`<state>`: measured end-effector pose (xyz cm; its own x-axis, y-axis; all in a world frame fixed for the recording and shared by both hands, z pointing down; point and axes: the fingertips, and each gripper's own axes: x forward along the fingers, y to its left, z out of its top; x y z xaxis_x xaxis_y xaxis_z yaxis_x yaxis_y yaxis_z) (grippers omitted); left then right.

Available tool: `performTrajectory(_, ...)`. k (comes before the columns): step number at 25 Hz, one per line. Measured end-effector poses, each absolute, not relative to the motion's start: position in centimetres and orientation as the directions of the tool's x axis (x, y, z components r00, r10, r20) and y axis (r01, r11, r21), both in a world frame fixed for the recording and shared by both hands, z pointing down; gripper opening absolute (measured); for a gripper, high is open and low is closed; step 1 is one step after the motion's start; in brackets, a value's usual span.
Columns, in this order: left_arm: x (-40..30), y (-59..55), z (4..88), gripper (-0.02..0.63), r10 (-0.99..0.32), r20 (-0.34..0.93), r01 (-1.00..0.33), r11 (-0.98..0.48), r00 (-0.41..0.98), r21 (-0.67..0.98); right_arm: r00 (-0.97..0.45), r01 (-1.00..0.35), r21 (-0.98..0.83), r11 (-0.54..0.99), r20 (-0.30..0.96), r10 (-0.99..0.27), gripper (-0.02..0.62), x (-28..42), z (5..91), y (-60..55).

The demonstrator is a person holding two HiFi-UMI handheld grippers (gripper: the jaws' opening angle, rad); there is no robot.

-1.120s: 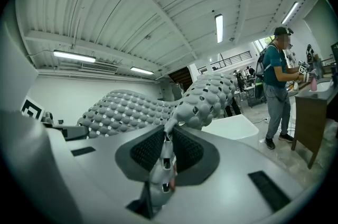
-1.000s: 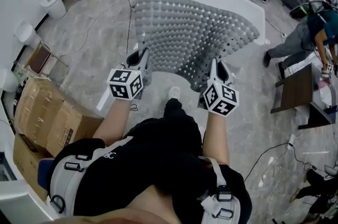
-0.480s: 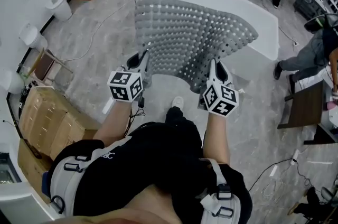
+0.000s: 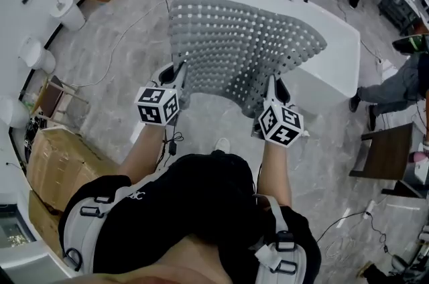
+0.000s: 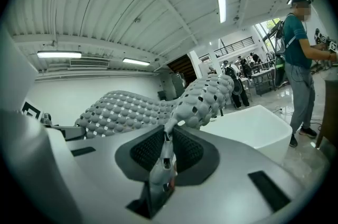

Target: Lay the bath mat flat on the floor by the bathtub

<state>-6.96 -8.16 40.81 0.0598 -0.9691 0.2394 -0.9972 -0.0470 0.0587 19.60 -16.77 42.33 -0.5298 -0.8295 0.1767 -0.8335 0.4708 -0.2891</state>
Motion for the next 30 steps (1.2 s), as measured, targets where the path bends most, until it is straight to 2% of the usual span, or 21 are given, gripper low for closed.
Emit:
performTrajectory(11, -12.8, -13.8, 45.0, 0.035, -0.93, 0.35, -0.989, -0.07, 0.112, 0.13, -0.502, -0.857, -0.308, 0.414, 0.317, -0.805, 0.052, 13.2, 45.2, -21.6)
performTrajectory(22, -20.5, -20.4, 50.2, 0.035, -0.842, 0.458, -0.957, -0.224, 0.284, 0.182, -0.311, -0.933, -0.312, 0.178, 0.457, -0.833, 0.052, 8.0, 51.0, -22.8)
performTrajectory(30, -22.1, -22.4, 60.3, 0.035, -0.693, 0.614, -0.923, -0.228, 0.377, 0.31, -0.199, -0.962, -0.273, 0.026, 0.629, -0.751, 0.052, 8.3, 59.6, -23.3)
